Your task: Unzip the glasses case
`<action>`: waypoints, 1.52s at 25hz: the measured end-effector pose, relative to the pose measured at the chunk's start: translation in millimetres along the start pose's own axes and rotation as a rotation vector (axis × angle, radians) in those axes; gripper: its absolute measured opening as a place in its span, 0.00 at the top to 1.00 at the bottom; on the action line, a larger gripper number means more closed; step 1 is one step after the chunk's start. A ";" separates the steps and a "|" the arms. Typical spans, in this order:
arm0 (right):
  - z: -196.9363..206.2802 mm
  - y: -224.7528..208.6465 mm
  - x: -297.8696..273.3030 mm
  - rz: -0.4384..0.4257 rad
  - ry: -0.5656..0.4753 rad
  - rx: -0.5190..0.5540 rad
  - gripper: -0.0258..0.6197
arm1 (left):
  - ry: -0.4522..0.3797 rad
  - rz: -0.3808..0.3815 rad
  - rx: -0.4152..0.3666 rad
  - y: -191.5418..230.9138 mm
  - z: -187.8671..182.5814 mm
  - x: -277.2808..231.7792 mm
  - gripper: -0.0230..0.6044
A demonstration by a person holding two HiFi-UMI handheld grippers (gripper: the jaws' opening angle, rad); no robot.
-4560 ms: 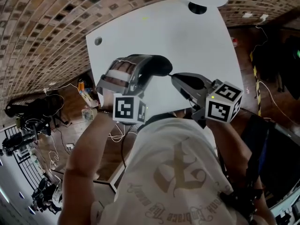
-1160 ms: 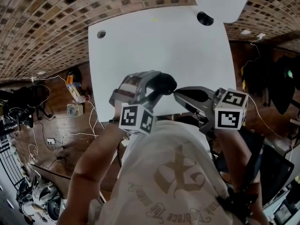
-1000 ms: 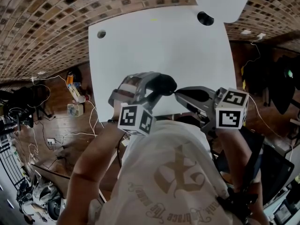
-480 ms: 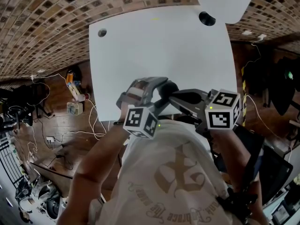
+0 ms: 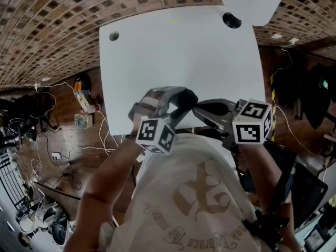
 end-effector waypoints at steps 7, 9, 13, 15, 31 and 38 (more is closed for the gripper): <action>1.8 -7.9 10.6 0.002 -0.014 -0.022 0.95 | -0.018 0.001 0.006 1.6 3.4 5.6 0.56; 3.0 -11.6 15.1 0.002 -0.019 -0.033 0.95 | -0.039 0.012 0.018 1.5 2.2 9.1 0.56; 3.5 -15.4 21.6 -0.017 -0.030 -0.054 0.95 | -0.110 0.047 0.044 1.6 -2.4 18.7 0.56; 1.5 -13.8 23.7 -0.030 -0.034 -0.052 0.95 | -0.150 0.066 0.054 2.4 -4.9 23.9 0.55; -20.3 5.2 35.4 -0.204 -0.108 -0.079 0.95 | -0.493 0.220 0.261 29.2 -24.0 93.2 0.55; -27.9 13.2 33.8 -0.282 -0.130 -0.102 0.95 | -0.738 0.308 0.464 53.2 -28.4 126.6 0.55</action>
Point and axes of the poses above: the fingertips, and each gripper's own axes: x backward along the fingers, y to its left, z out of its underside, the point moved 1 cm from there along x, backward along the fingers, and after that the axes turned 14 degrees about y, right-handed, at the moved point
